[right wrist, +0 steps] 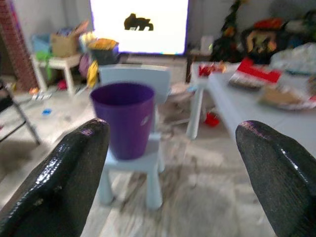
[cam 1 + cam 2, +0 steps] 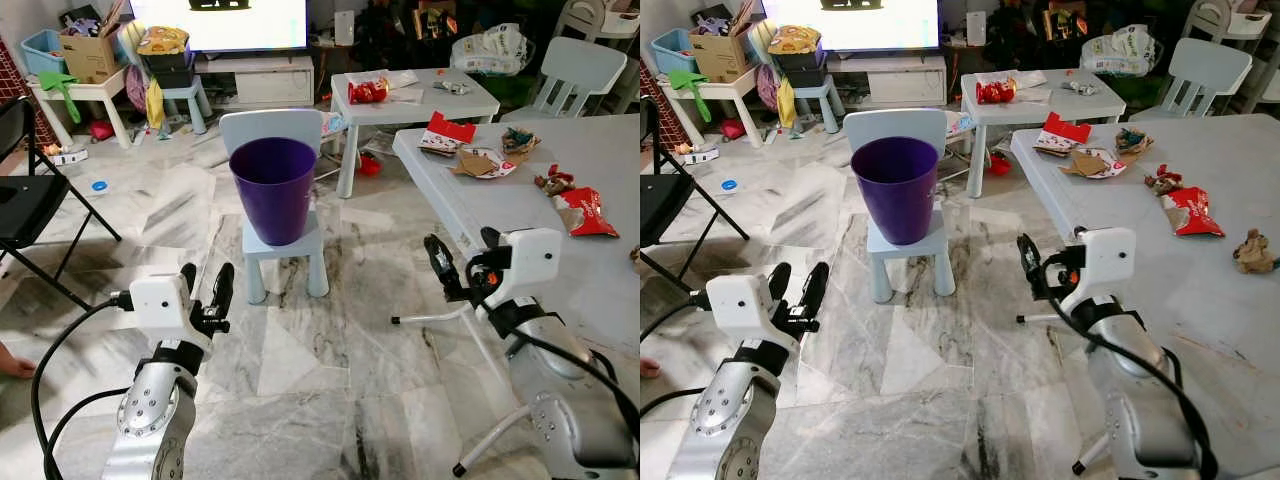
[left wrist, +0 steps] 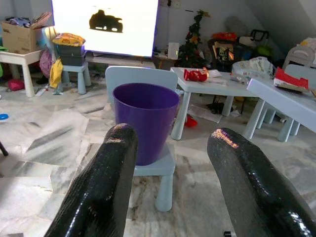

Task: Picking trash to rubbish bin

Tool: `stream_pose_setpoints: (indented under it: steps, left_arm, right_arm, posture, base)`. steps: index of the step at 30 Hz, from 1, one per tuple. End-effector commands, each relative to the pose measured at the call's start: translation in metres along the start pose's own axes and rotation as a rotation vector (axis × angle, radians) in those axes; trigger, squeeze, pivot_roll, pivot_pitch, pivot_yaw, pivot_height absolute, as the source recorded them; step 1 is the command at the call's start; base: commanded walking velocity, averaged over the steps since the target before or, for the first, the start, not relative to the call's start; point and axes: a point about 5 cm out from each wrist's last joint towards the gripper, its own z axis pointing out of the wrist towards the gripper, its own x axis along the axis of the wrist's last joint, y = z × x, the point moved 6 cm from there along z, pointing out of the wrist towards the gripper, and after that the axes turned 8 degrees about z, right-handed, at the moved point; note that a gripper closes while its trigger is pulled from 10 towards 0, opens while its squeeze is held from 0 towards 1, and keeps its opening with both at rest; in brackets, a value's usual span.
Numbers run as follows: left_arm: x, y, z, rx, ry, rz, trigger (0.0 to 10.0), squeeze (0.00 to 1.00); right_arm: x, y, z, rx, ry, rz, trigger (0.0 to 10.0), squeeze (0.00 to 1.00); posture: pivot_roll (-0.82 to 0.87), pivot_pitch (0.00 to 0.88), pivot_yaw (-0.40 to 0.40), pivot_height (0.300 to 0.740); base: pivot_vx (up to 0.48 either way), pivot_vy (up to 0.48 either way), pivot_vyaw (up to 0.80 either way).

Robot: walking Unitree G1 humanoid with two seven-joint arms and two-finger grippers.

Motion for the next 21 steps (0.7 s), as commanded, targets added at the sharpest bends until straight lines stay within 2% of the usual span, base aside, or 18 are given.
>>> stream_pose_setpoints:
  steps: [1, 7, 21]
  left_arm:
    - [-0.005, -0.001, -0.002, 0.0, -0.009, 0.019, 10.0, 0.0]
    - [-0.019, -0.005, -0.009, 0.009, -0.038, 0.027, 10.0, 0.0]
    - [-0.027, -0.006, -0.008, 0.002, -0.044, 0.027, 10.0, 0.0]
  right_arm:
    - [-0.004, -0.003, -0.002, 0.012, -0.004, -0.016, 10.0, 0.0]
    - [-0.021, -0.004, -0.008, 0.023, -0.041, -0.013, 10.0, 0.0]
    - [-0.028, -0.001, -0.008, 0.021, -0.059, -0.018, 10.0, 0.0]
  posture:
    - [0.07, 0.0, -0.003, 0.74]
    - [0.07, 0.0, -0.003, 0.74]
    - [0.06, 0.0, 0.002, 0.74]
  base:
    - [0.0, 0.0, 0.0]
    - [0.0, 0.0, 0.0]
    - [0.0, 0.0, 0.0]
